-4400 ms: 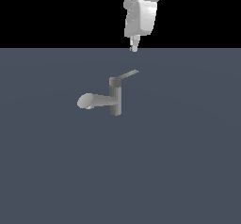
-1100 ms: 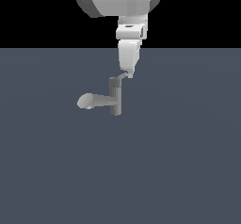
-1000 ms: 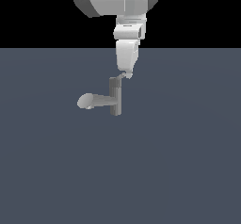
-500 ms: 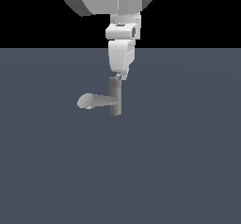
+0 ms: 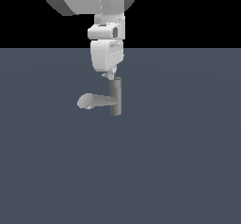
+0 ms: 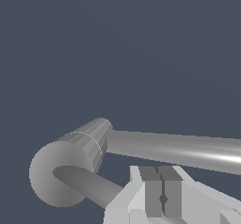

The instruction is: Turn on the faucet by rotating a designated handle.

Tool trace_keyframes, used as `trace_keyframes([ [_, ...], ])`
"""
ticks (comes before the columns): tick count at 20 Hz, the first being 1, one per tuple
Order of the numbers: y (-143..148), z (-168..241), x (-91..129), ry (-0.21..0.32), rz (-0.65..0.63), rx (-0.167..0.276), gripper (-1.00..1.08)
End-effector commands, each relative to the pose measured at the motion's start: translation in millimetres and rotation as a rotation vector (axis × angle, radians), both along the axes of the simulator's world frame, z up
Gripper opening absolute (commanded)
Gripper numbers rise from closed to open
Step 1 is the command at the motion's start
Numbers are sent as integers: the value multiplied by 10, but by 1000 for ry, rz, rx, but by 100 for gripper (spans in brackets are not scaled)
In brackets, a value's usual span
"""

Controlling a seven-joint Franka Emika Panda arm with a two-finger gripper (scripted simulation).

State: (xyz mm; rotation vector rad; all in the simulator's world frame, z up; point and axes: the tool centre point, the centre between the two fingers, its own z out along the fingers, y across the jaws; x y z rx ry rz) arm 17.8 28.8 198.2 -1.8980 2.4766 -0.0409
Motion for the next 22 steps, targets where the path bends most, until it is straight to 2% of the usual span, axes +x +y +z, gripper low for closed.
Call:
trace_keyframes([
  [1, 1, -4, -1, 0, -1, 5, -100],
  [22, 748, -156, 445, 30, 48, 7, -100],
])
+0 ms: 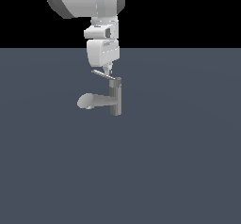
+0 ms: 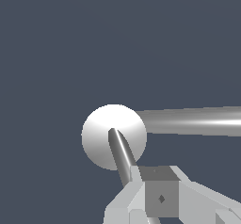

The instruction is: Turn on the faucet by rotating a designated handle.

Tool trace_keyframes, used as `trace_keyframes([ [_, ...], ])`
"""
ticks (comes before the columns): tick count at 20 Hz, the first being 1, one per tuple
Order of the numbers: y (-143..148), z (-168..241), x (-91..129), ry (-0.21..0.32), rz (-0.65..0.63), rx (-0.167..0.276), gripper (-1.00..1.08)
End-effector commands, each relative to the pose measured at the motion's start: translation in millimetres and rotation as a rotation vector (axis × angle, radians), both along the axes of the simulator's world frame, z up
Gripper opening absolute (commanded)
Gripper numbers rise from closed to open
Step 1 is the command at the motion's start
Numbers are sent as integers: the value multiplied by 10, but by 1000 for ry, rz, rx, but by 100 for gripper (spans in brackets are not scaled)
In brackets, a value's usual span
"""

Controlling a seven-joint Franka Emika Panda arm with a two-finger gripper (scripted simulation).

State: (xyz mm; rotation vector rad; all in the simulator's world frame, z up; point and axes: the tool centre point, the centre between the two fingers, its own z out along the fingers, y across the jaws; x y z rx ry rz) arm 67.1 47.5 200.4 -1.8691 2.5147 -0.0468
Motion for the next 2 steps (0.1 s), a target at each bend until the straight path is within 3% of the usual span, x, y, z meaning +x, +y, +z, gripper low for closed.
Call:
trace_keyframes([
  [1, 594, -185, -28, 24, 80, 18, -100],
  [2, 594, -185, -28, 24, 80, 18, -100],
])
